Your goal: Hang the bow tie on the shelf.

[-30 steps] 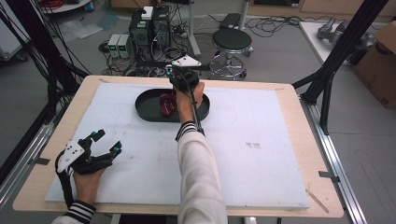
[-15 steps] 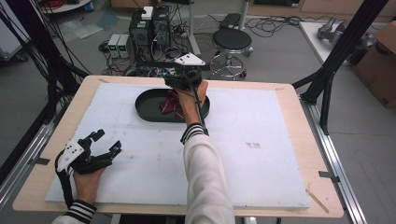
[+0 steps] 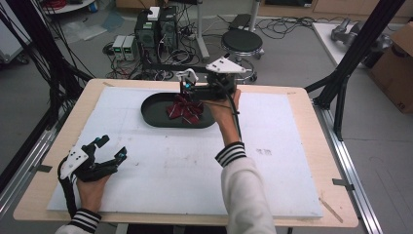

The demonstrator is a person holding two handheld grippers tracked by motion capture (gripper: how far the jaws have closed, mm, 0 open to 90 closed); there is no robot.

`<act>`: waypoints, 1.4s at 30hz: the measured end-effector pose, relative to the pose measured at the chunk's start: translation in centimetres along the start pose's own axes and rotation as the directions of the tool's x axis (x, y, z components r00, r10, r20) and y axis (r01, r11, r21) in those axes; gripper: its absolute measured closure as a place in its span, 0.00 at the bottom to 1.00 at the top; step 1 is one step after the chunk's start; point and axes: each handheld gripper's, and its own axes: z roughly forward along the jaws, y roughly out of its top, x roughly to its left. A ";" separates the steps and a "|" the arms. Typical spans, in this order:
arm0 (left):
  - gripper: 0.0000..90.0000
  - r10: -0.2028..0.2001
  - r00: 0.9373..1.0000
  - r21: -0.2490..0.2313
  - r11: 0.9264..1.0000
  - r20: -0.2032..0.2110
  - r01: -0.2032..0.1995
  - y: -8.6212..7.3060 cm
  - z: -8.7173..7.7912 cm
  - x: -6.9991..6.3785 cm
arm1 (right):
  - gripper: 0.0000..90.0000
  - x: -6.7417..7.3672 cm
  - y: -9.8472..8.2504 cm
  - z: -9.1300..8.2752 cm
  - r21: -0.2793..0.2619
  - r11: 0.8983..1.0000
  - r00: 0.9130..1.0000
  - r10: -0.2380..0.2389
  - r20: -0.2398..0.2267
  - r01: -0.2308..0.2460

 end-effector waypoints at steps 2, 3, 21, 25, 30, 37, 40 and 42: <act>0.20 0.006 1.000 0.003 1.000 0.001 -0.006 0.0 0.0 0.0 | 0.00 -0.3 -0.3 -1.6 0.010 1.000 1.000 -0.018 0.008 0.018; 0.20 0.007 1.000 0.002 1.000 0.003 -0.007 0.0 0.0 0.0 | 0.00 -0.6 -0.4 -2.3 0.040 0.999 1.000 -0.008 0.002 0.008; 0.20 0.017 1.000 -0.003 1.000 0.001 -0.017 0.0 0.0 -0.1 | 0.00 -2.4 -10.2 -17.4 -0.012 1.000 0.997 -0.010 0.074 0.011; 0.20 0.022 1.000 -0.004 1.000 0.001 -0.022 0.0 -0.1 -0.2 | 0.00 -1.9 -14.0 -18.8 -0.048 0.998 0.994 0.043 0.096 -0.038; 0.20 0.023 1.000 -0.005 1.000 0.001 -0.023 0.0 0.0 -0.2 | 0.00 -1.3 -17.7 -19.5 -0.087 0.992 0.988 0.098 0.116 -0.088; 0.20 0.028 1.000 -0.006 1.000 0.001 -0.028 0.0 -0.1 -0.2 | 0.00 -0.4 -20.7 -18.7 -0.084 0.994 0.985 0.083 0.154 -0.071; 0.20 0.028 1.000 -0.006 1.000 0.002 -0.028 0.0 -0.1 -0.2 | 0.00 -0.2 -21.4 -18.3 -0.088 0.992 0.982 0.107 0.154 -0.094; 0.20 0.028 1.000 -0.007 1.000 0.002 -0.028 0.0 -0.1 -0.2 | 0.00 -0.1 -21.7 -18.1 -0.085 0.992 0.982 0.103 0.158 -0.090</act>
